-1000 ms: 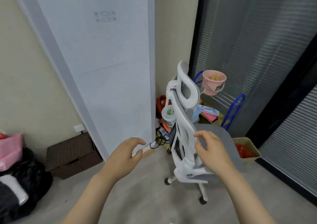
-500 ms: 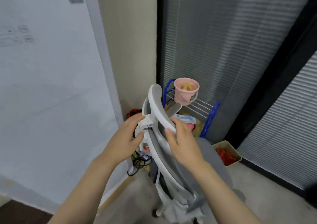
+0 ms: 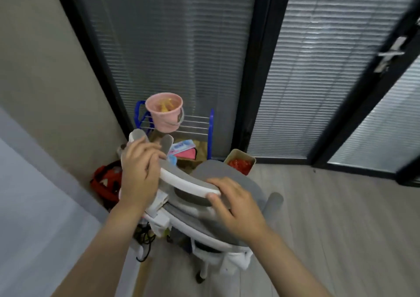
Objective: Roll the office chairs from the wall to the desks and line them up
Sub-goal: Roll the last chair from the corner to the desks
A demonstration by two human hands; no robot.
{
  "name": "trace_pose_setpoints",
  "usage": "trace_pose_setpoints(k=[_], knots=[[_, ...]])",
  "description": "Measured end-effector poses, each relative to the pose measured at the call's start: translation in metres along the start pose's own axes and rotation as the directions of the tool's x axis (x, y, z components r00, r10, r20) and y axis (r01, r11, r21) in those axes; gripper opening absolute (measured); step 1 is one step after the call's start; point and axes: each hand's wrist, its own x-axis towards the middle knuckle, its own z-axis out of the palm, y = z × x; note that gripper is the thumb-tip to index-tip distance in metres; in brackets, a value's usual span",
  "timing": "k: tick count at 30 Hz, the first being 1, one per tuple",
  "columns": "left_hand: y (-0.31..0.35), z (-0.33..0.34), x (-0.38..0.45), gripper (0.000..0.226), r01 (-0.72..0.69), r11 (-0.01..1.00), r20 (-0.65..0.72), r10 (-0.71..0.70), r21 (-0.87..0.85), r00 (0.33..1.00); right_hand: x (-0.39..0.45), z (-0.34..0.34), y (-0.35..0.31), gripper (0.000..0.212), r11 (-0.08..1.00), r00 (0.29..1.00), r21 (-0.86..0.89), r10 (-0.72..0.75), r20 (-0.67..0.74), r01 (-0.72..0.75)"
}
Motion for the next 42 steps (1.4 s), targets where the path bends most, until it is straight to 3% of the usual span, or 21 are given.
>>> trace_pose_setpoints(k=[3,6,11,15,19,23,30,34,42], knots=[[0.018,0.014,-0.021,0.038,-0.005,0.998,-0.176,-0.005,-0.058,0.984,-0.02,-0.009,0.001,0.031,0.998,0.997,0.036,0.061,-0.051,-0.059],[0.043,0.027,-0.037,0.041,-0.026,0.998,-0.22,0.012,-0.062,0.975,-0.041,-0.02,0.004,0.035,0.984,0.974,0.13,0.144,-0.175,-0.122],[0.089,0.045,-0.078,0.042,-0.084,0.995,-0.219,0.073,-0.043,0.973,-0.09,-0.045,0.011,0.032,0.955,0.922,0.211,0.264,-0.282,-0.209],[0.135,0.06,-0.114,0.042,-0.105,0.992,-0.138,0.096,-0.066,0.986,-0.143,-0.074,0.016,0.028,0.941,0.877,0.227,0.321,-0.358,-0.252],[0.189,0.077,-0.151,0.041,-0.169,0.979,-0.037,0.166,-0.109,0.985,-0.201,-0.107,0.025,0.042,0.938,0.808,0.192,0.345,-0.477,-0.288],[0.241,0.095,-0.189,0.039,-0.316,0.934,0.059,0.329,-0.164,0.942,-0.27,-0.142,0.031,0.042,0.922,0.695,0.173,0.377,-0.612,-0.348],[0.336,0.141,-0.253,0.049,-0.551,0.756,0.135,0.624,-0.354,0.77,-0.409,-0.203,0.042,0.035,0.846,0.47,0.223,0.466,-0.75,-0.484],[0.403,0.176,-0.291,0.048,-0.597,0.648,0.109,0.716,-0.473,0.69,-0.487,-0.233,0.049,0.044,0.822,0.319,0.223,0.432,-0.844,-0.523],[0.541,0.272,-0.345,0.049,-0.58,0.425,0.089,0.851,-0.695,0.517,-0.612,-0.295,0.063,0.039,0.707,0.01,0.224,0.311,-0.95,-0.671]])
